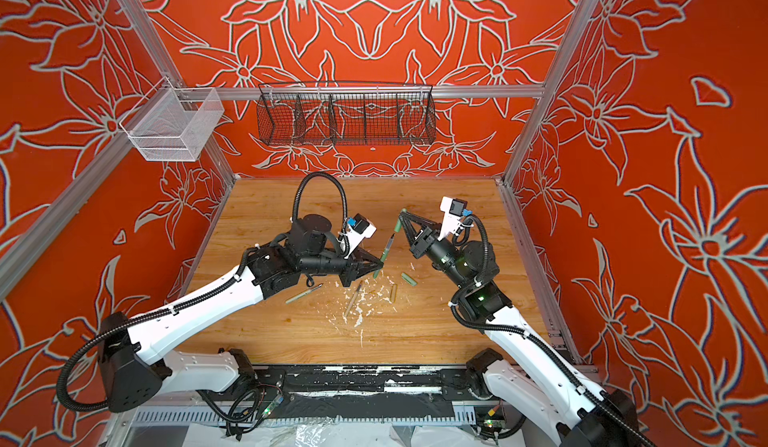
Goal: Insert the pens into the pen caps
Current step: 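Align the cap opening above the pen nib with the right gripper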
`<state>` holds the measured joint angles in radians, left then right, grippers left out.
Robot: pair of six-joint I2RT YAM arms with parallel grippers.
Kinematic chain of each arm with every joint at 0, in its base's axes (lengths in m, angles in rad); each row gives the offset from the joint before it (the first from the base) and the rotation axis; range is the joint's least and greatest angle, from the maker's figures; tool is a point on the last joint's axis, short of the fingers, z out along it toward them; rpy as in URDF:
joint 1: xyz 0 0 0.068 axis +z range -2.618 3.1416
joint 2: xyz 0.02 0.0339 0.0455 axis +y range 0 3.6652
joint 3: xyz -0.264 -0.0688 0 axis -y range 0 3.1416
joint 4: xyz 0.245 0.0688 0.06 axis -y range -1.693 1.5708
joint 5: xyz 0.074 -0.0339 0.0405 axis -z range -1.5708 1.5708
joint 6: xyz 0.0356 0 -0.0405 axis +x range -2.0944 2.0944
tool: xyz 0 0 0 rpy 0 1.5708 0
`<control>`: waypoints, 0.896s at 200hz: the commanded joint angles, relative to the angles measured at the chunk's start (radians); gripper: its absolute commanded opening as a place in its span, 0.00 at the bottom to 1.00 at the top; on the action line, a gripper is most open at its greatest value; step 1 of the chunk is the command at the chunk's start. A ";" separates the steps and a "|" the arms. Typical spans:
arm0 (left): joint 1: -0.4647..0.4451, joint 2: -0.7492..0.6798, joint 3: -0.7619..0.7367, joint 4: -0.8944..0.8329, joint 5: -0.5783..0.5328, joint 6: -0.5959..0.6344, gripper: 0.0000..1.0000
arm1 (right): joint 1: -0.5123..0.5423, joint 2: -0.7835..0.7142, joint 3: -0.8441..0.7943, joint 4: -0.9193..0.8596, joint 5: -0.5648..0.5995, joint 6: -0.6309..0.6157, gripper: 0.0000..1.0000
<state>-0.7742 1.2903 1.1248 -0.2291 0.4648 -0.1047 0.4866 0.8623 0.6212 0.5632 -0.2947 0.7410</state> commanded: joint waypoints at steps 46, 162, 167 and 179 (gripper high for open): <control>-0.008 -0.021 0.026 0.014 0.000 0.017 0.00 | 0.007 0.009 -0.009 0.059 -0.011 0.021 0.00; -0.008 0.006 0.053 0.010 -0.011 0.034 0.00 | 0.015 0.002 -0.023 0.046 -0.021 0.049 0.00; -0.008 0.009 0.053 0.009 -0.010 0.036 0.00 | 0.015 -0.001 -0.022 0.046 -0.020 0.047 0.00; -0.008 0.012 0.053 0.010 -0.011 0.033 0.00 | 0.016 -0.003 -0.019 0.045 -0.020 0.049 0.00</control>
<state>-0.7746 1.2900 1.1553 -0.2295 0.4515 -0.0887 0.4950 0.8745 0.6086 0.5846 -0.3008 0.7666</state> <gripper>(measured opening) 0.076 0.151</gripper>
